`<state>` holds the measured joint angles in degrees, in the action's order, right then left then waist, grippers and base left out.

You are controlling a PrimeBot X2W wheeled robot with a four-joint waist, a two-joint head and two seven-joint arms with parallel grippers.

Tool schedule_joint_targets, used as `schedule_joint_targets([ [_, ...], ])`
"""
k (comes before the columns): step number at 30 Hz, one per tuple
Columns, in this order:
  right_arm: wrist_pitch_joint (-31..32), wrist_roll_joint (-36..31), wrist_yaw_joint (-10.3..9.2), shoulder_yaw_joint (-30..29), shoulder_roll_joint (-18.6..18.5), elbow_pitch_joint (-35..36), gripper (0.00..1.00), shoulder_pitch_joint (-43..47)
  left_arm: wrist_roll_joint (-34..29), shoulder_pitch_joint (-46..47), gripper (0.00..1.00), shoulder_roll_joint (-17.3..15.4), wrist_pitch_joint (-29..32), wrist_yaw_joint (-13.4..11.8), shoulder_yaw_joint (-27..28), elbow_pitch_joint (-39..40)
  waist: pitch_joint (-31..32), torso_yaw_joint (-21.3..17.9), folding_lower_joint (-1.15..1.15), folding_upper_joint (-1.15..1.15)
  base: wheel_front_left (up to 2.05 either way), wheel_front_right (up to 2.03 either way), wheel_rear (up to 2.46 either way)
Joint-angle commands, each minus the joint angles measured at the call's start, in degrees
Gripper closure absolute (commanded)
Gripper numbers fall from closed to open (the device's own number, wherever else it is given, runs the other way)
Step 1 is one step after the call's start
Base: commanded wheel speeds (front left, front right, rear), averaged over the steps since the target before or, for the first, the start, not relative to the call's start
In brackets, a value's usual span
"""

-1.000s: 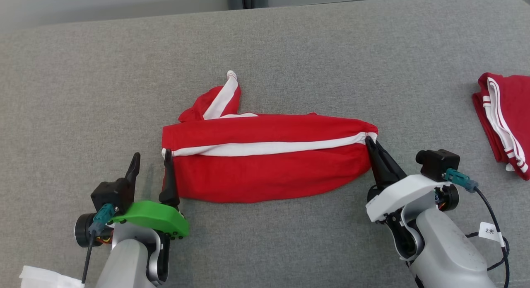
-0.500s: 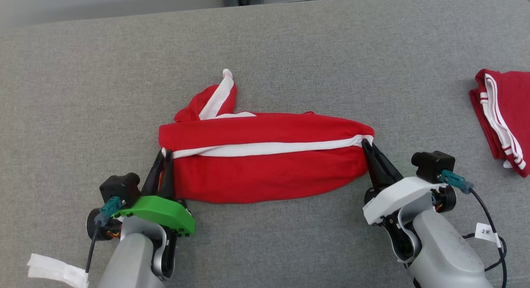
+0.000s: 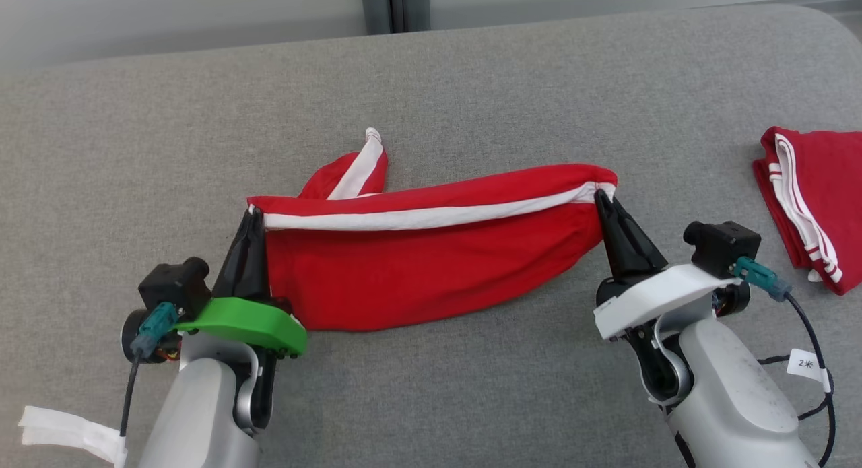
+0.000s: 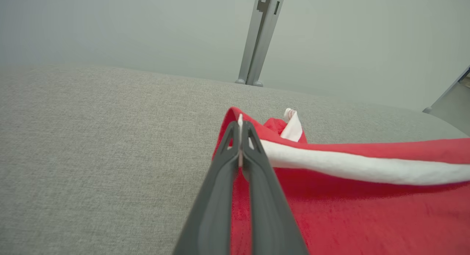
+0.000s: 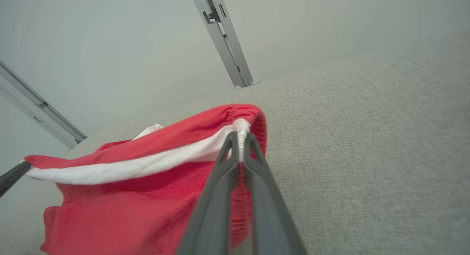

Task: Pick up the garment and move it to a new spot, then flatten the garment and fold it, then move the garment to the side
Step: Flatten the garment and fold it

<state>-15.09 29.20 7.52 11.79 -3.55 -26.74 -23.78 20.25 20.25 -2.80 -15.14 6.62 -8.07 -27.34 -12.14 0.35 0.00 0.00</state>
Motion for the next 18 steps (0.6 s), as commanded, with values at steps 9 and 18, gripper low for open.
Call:
schedule_joint_targets([
  [9,-0.09,0.19,-0.08,2.33,-5.27,14.82,1.0,-4.94,-5.65,5.27,1.0,-3.21,0.04,0.55,3.66,10.87,6.87,-1.13,0.0,0.0,0.0,0.0,0.0],
  [18,1.74,4.25,-0.08,5.83,-14.49,24.67,1.0,-12.61,-4.75,14.46,1.0,-10.11,7.54,0.69,3.48,21.47,8.93,-1.88,0.0,0.0,0.0,0.0,0.0],
])
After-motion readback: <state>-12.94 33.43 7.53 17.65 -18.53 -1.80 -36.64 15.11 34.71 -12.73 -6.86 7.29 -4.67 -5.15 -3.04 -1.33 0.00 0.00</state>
